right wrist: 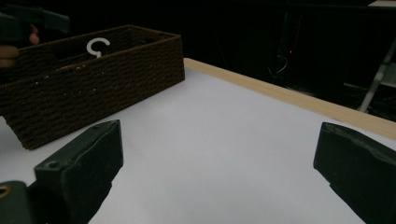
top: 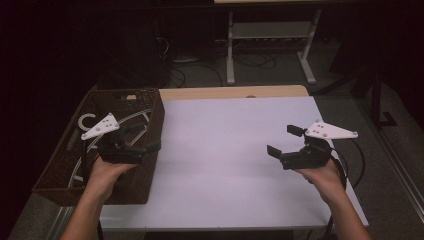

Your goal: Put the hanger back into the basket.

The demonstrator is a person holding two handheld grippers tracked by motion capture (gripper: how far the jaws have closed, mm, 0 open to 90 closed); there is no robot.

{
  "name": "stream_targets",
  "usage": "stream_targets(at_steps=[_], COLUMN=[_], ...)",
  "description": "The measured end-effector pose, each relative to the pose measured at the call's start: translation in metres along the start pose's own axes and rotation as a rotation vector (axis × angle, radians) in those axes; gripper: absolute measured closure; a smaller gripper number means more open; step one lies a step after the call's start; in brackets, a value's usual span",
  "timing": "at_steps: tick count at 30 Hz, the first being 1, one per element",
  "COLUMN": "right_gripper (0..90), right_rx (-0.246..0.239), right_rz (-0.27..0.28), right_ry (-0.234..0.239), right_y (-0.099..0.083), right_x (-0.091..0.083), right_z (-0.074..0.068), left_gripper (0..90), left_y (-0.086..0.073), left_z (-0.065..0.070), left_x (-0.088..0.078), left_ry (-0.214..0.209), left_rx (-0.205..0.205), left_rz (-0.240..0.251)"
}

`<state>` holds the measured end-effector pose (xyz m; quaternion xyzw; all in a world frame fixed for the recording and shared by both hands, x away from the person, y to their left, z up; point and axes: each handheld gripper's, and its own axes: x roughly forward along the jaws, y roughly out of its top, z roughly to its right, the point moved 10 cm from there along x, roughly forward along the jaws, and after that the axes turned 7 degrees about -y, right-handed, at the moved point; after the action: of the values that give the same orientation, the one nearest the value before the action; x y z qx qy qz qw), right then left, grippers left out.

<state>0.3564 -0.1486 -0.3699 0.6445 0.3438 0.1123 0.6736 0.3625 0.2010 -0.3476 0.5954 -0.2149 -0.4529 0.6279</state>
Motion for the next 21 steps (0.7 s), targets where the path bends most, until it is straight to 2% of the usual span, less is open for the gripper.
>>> stream_targets(at_steps=[3, 5, 9, 15, 21], right_gripper=[0.0, 0.0, 0.0, 0.0, 0.0], right_rx=[0.002, 0.010, 0.001, 0.000, 0.000], right_rz=[0.025, 0.040, 0.057, 0.070, 0.080], right_ry=[-0.007, -0.007, 0.008, 0.009, 0.010], right_y=[0.008, 0.013, 0.018, 0.020, 0.021], right_x=[0.000, -0.001, -0.001, -0.001, -0.004], right_z=[0.001, 0.001, -0.001, -0.002, -0.001], left_gripper=[1.4, 0.0, 0.0, 0.0, 0.0], left_y=[-0.003, -0.005, -0.009, -0.011, -0.012], left_z=[0.002, 0.004, 0.006, 0.009, 0.010], left_x=[0.005, 0.008, 0.012, 0.013, 0.013], left_ry=[-0.007, -0.022, -0.026, -0.031, -0.038], left_rx=[0.017, 0.011, 0.030, 0.043, 0.053], left_rz=[0.008, 0.014, 0.014, 0.036, 0.032])
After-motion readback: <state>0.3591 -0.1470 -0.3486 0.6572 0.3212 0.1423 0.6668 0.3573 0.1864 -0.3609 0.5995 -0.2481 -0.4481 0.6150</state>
